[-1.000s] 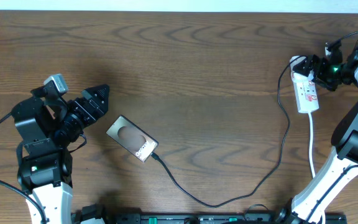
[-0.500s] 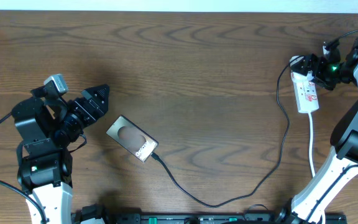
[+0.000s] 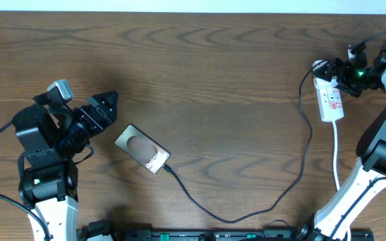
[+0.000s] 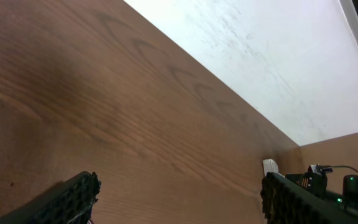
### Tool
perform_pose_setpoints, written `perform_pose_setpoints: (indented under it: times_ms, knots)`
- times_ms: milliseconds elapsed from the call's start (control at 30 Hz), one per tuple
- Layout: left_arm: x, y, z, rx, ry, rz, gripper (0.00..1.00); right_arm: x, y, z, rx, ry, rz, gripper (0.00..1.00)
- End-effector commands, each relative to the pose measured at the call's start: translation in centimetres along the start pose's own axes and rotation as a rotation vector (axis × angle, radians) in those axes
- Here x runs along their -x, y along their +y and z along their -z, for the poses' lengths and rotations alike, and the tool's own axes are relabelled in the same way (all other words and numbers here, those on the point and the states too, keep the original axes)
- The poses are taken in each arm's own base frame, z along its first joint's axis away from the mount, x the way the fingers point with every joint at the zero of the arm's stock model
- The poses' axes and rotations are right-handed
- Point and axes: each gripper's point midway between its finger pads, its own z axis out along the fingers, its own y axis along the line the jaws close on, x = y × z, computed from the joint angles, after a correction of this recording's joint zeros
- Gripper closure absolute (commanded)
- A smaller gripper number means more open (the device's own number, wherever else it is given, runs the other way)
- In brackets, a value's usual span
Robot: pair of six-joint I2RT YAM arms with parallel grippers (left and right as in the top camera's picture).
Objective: Plug charger to phone and switch on socket
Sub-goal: 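Press the orange switch beside the charger plug with the right gripper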
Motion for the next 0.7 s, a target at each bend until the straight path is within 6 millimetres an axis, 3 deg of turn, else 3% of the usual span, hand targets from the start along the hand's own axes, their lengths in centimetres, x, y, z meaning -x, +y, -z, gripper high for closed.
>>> perform_pose_setpoints:
  times_ms: [0, 233, 400, 467, 667]
  knots:
    - [0.4, -0.1, 0.2, 0.007, -0.008, -0.012, 0.14, -4.0, 2.3, -3.7, 0.134, 0.152, -0.096, 0.01]
    - [0.3, 0.0, 0.2, 0.01, -0.003, -0.008, 0.14, -4.2, 2.0, -4.0, 0.102, 0.163, -0.09, 0.01]
    - [0.3, 0.0, 0.2, 0.01, -0.004, -0.009, 0.14, -4.0, 0.0, -3.8, 0.002, 0.154, -0.078, 0.01]
    - [0.3, 0.0, 0.2, 0.01, -0.004, -0.008, 0.14, -3.7, -1.5, -3.2, -0.052, 0.144, -0.085, 0.01]
    - [0.3, 0.0, 0.2, 0.01, -0.004, -0.008, 0.14, -2.7, -3.4, -1.6, -0.086, 0.104, -0.108, 0.01]
